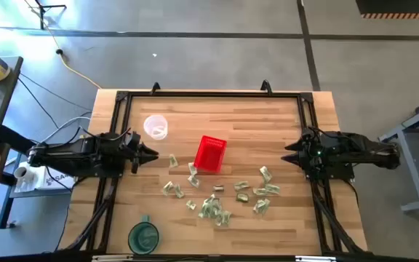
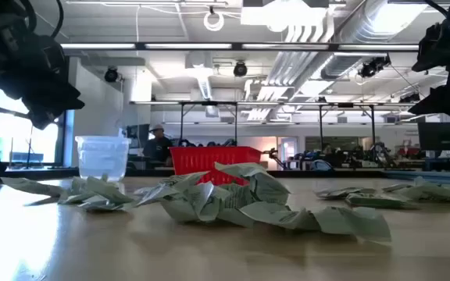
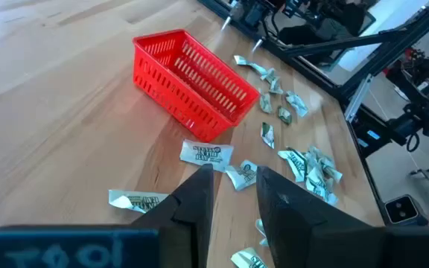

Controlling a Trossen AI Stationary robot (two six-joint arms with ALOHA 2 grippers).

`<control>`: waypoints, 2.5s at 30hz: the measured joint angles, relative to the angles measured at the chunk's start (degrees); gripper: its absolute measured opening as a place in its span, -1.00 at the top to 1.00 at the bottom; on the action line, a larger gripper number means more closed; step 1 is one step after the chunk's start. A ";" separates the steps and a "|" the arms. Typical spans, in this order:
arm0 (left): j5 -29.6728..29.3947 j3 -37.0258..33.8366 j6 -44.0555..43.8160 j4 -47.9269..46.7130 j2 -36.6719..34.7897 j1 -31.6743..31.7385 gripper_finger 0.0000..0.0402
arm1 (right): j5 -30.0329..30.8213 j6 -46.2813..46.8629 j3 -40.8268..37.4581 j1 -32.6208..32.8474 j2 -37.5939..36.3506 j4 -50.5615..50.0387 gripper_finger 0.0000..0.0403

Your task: Pick and place Stevia / Truvia into bins

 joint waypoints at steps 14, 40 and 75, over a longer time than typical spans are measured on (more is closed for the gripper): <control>0.00 0.00 0.01 0.02 -0.02 0.01 0.30 | 0.00 -0.01 0.02 0.00 0.01 0.01 -0.96; 0.00 0.00 0.00 0.02 -0.02 0.02 0.30 | 0.00 -0.02 0.02 0.00 0.00 0.00 -0.96; -33.17 0.02 -21.61 26.52 -0.09 0.02 0.30 | 16.34 -9.35 0.02 0.00 0.02 0.04 -0.96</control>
